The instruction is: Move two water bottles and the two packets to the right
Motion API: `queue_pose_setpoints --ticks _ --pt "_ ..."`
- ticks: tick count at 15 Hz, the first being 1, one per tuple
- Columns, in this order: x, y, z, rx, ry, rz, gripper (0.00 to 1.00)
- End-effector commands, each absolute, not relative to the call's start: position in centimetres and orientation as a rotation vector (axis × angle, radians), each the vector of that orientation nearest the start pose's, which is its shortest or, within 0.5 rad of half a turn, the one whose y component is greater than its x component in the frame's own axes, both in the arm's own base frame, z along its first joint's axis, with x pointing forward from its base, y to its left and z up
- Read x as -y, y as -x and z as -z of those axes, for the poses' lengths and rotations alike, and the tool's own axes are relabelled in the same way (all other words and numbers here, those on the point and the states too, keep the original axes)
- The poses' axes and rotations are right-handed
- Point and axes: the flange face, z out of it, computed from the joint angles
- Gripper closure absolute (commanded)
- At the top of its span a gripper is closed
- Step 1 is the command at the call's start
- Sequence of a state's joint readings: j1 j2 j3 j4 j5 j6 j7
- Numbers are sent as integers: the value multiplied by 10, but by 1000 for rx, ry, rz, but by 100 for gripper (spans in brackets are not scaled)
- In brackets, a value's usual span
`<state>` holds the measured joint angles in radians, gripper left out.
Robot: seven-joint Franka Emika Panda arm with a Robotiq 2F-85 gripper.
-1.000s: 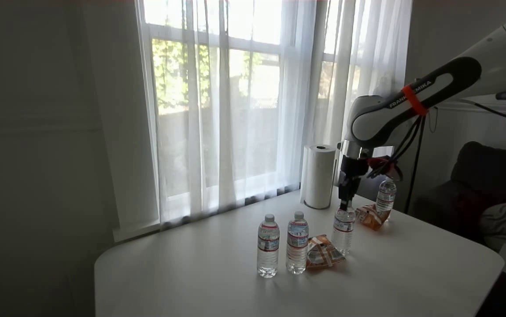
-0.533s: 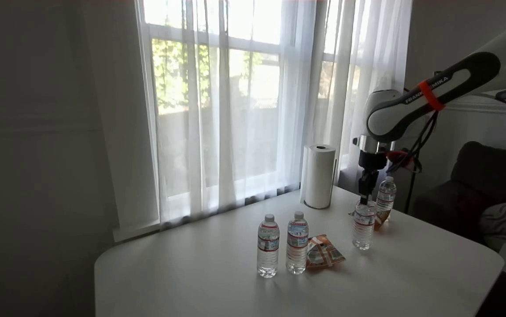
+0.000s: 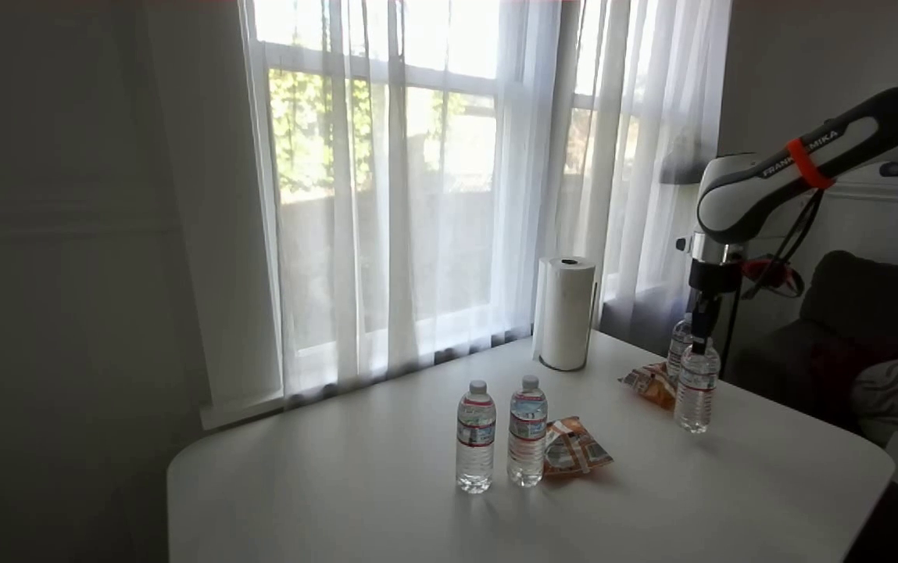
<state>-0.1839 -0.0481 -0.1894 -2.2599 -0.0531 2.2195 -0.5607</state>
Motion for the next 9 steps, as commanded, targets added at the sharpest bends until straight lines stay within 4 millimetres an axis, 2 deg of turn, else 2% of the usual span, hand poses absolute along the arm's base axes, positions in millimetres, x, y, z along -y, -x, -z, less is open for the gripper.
queue_pose_setpoints --ticks 1,9 --pt "223 -446 -399 316 3173 60 92" --pt "315 -398 -400 12 3178 163 92"
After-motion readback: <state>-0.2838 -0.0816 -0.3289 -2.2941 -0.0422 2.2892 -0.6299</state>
